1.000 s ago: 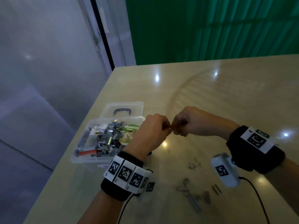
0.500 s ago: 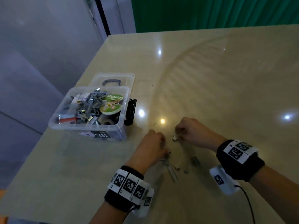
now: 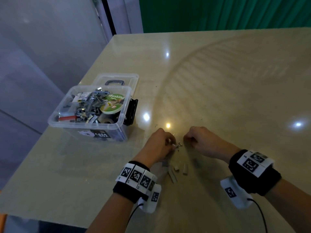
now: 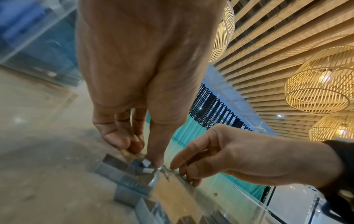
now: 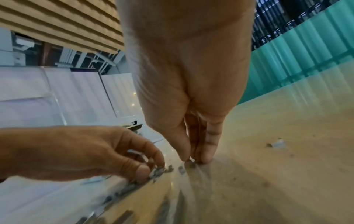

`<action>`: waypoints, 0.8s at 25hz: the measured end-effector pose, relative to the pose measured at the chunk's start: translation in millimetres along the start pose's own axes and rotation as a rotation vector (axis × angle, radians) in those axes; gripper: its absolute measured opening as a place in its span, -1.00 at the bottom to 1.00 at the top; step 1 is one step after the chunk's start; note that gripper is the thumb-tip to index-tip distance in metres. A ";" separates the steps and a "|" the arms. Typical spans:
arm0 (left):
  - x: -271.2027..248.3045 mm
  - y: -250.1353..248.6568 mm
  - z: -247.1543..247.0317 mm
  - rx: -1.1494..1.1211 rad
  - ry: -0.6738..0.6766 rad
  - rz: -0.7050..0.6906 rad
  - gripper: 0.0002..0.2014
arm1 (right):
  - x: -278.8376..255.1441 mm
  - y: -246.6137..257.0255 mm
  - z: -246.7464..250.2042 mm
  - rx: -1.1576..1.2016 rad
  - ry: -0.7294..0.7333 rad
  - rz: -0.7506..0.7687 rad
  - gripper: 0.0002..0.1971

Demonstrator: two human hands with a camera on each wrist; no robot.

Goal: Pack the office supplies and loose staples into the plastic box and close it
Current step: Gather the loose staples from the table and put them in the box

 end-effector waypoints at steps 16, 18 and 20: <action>-21.1 26.7 17.1 0.109 0.186 -0.132 -0.60 | -37.3 14.9 -13.3 0.064 -0.143 -0.193 -0.74; -18.5 24.8 19.0 0.094 0.158 -0.145 -0.68 | -34.4 15.0 -11.5 0.089 -0.190 -0.222 -0.75; -17.5 26.7 19.9 0.069 0.144 -0.153 -0.73 | -32.5 13.6 -10.0 0.114 -0.243 -0.268 -0.74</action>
Point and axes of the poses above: each hand's wrist, its own x-axis towards the middle knuckle, its own z-axis out of the back of the hand, y = z × x, the point moved 5 cm from there along x, towards the middle knuckle, and after that the axes turned 5 degrees about -y, right-handed, at the moved point
